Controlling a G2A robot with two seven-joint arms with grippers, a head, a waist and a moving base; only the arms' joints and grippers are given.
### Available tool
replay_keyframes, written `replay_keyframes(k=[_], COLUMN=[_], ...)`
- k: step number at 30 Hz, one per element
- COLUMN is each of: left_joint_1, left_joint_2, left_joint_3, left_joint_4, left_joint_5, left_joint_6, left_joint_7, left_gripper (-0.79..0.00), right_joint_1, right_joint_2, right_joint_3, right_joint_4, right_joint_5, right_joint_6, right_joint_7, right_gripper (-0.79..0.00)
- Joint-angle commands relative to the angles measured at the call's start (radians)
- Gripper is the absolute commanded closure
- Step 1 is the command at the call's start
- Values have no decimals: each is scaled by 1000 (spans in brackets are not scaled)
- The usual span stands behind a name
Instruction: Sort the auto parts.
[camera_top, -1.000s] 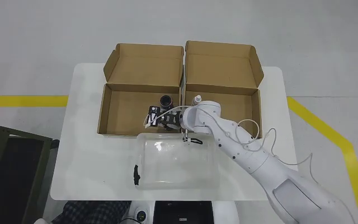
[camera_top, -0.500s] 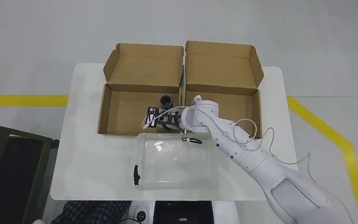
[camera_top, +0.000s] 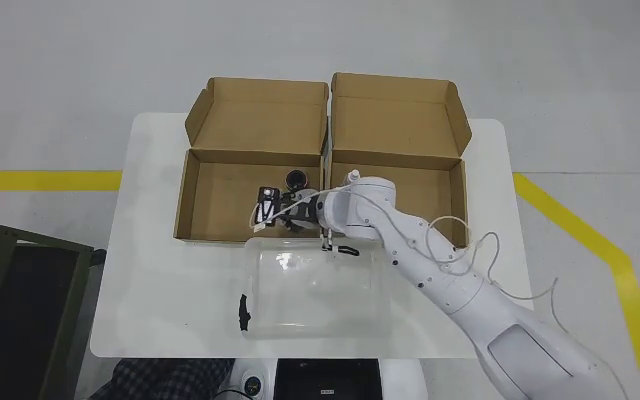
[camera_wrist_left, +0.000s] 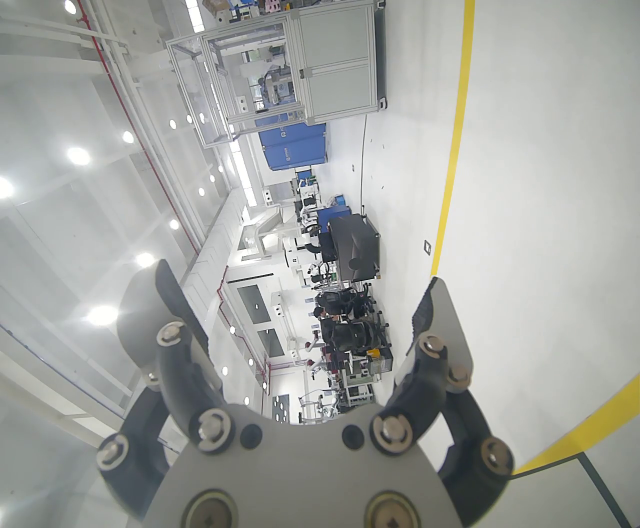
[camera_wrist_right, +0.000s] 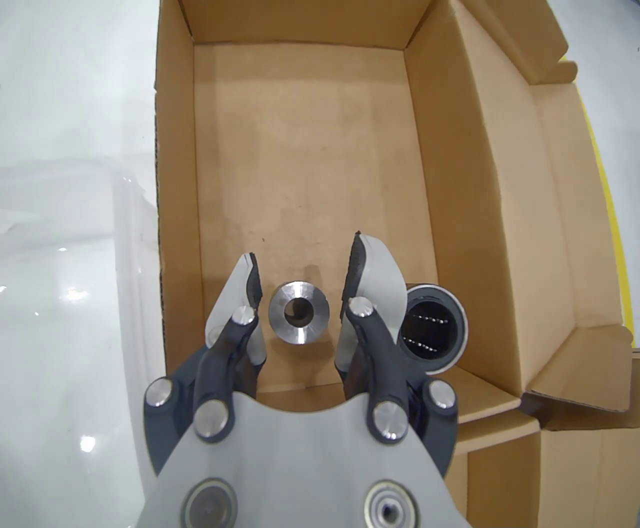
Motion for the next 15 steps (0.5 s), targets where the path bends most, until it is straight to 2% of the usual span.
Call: replay_keyframes(k=[1, 8, 15], left_joint_1=[0, 0, 0], left_joint_2=[0, 0, 0], left_joint_3=[0, 0, 0], left_joint_4=[0, 0, 0], left_joint_5=[0, 0, 0], left_joint_6=[0, 0, 0], left_joint_7=[0, 0, 0], left_gripper=[-785, -785, -785], right_joint_1=[-13, -101, -253], right_joint_2=[7, 42, 84], right_joint_3=[26, 127, 246], right_joint_4=[-24, -166, -333], right_joint_5=[7, 2, -9], right_joint_6=[2, -9, -32], right_joint_7=[-9, -25, -60], right_gripper=[-345, -345, -354])
